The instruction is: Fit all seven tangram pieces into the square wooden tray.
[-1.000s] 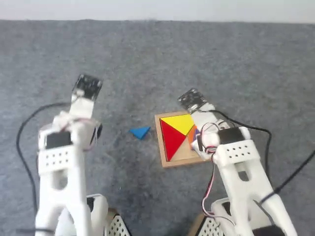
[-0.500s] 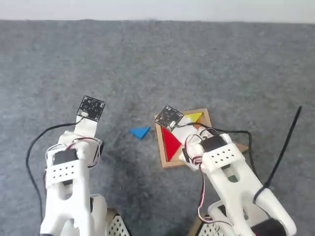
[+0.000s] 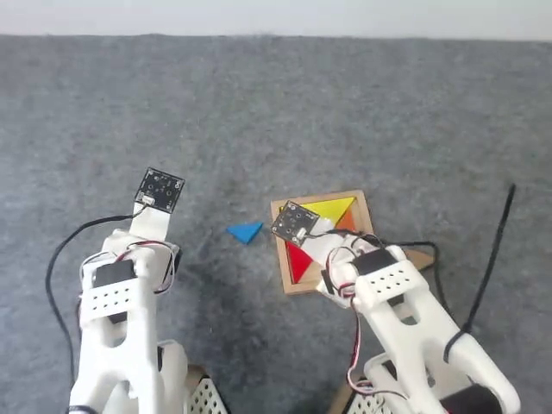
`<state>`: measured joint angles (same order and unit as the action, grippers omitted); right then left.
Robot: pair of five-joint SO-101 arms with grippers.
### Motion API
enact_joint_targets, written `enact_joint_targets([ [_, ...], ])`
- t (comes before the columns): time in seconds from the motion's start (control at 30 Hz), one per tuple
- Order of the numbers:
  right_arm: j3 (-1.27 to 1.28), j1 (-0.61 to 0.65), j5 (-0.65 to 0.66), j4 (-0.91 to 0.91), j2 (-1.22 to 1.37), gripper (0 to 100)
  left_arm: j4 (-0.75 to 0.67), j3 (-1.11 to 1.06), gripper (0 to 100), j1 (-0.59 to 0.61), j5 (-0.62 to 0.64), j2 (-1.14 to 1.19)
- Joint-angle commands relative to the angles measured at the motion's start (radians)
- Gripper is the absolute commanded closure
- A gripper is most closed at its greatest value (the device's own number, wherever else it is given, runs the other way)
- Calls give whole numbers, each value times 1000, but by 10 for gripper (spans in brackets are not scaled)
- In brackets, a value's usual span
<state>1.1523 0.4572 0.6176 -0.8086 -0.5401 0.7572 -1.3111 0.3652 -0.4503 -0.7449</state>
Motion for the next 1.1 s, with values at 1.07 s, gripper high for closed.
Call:
enact_joint_targets([
  [1.07, -2, -170, 86, 163, -5, 949, -11, 12, 822, 5, -51, -3],
])
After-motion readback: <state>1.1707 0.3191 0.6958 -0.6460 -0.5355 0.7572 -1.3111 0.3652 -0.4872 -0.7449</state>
